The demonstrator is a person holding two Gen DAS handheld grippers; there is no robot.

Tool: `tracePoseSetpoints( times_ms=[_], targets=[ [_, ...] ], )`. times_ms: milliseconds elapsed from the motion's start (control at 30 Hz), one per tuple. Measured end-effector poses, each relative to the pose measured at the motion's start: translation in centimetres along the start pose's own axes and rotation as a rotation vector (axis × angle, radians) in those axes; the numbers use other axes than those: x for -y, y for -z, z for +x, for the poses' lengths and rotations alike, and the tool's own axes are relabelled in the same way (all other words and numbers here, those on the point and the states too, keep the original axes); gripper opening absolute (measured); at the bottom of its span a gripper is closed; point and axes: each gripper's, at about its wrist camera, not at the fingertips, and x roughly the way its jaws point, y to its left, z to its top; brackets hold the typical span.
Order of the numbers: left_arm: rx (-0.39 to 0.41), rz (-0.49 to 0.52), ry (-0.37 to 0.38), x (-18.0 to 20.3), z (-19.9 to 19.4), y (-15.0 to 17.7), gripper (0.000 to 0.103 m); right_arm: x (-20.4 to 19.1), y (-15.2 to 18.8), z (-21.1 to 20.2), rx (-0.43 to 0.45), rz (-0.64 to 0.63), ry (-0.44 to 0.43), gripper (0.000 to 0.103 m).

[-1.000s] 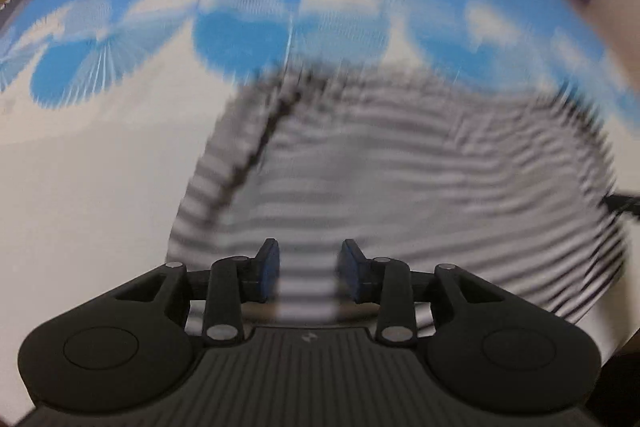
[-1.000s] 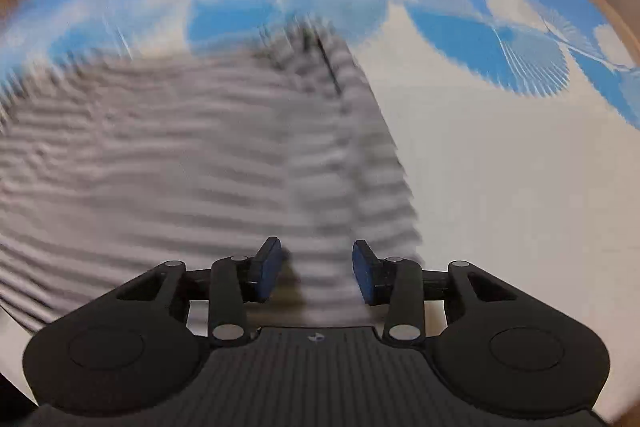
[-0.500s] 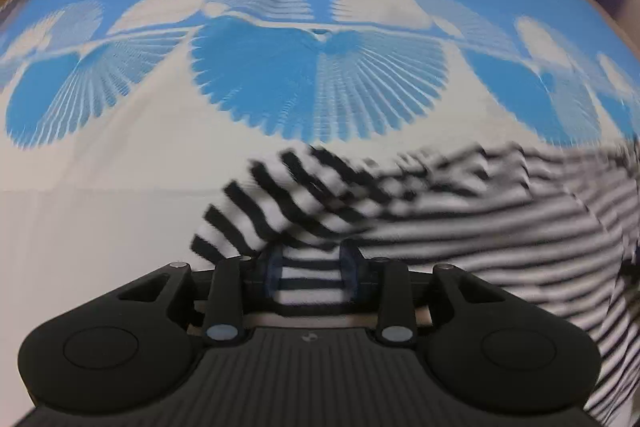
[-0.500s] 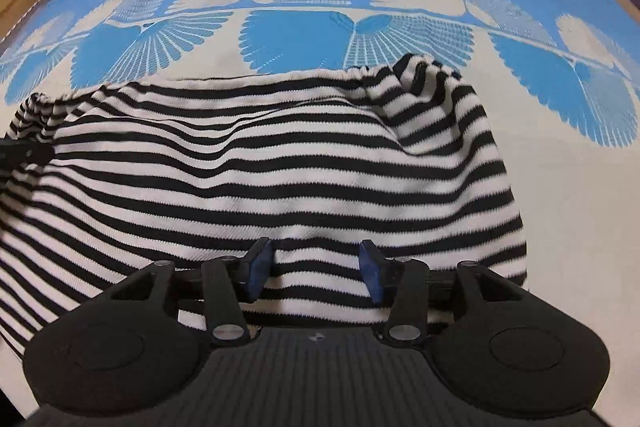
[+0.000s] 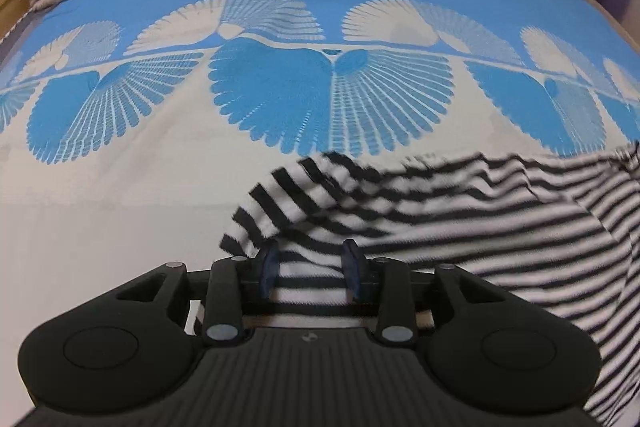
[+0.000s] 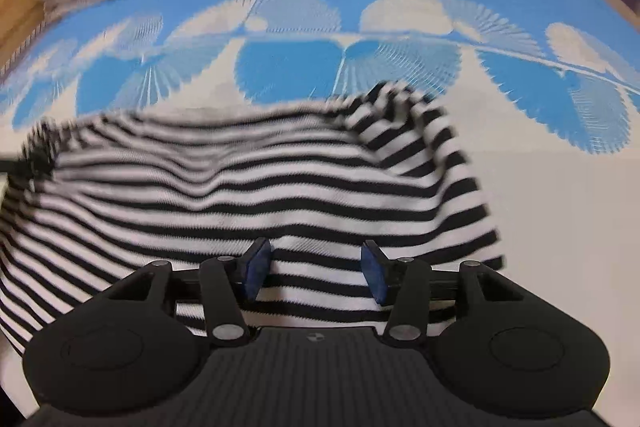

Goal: Fold small clothes

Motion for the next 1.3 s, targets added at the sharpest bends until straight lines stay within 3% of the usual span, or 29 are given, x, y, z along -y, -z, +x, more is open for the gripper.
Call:
tracePoseSetpoints(
  times_ms=[167, 367, 600, 733, 833, 967, 1067, 1100, 1167, 1233, 1300],
  targets=[
    [0.060, 0.031, 0.041, 1.9, -2.6, 0.3, 0.038, 2.6, 0.7, -2.6, 0.049, 0.070, 0.046, 0.052],
    [0.100, 0.067, 0.139, 5.3, -4.6, 0.6, 0.038, 6.9, 2.0, -2.7, -0.047, 0.179, 0.134, 0.052],
    [0.078, 0.119, 0.159, 8.7, -3.6, 1.0, 0.038, 8.0, 3.1, -2.0, -0.111, 0.166, 0.162, 0.052],
    [0.002, 0.138, 0.126, 9.4, -0.6, 1.4, 0.038, 7.9, 3.5, -1.2, -0.146, 0.130, 0.194, 0.054],
    [-0.009, 0.136, 0.126, 9.0, -1.1, 2.0, 0.038, 8.0, 3.5, -2.0, -0.124, 0.150, 0.184, 0.054],
    [0.015, 0.060, 0.236, 7.2, -6.1, 2.7, 0.038, 7.9, 3.8, -4.7, -0.056, 0.161, 0.104, 0.054],
    [-0.031, 0.044, 0.275, 6.9, -7.8, 4.7, 0.041, 7.2, 4.9, -5.0, -0.111, 0.077, 0.038, 0.054],
    [-0.062, 0.058, 0.277, 7.1, -7.4, 5.9, 0.047, 6.8, 5.6, -4.6, -0.152, 0.026, 0.052, 0.054],
    [-0.170, 0.156, 0.227, 8.2, -5.2, 8.4, 0.048, 5.9, 7.1, -3.4, -0.237, -0.096, 0.121, 0.055],
    [-0.141, 0.258, 0.154, 9.2, -5.4, 9.5, 0.046, 5.3, 7.6, -3.7, -0.209, -0.158, 0.138, 0.055],
    [-0.078, 0.247, 0.112, 9.3, -8.4, 8.9, 0.047, 5.1, 7.4, -5.5, -0.121, -0.168, 0.151, 0.054]
  ],
)
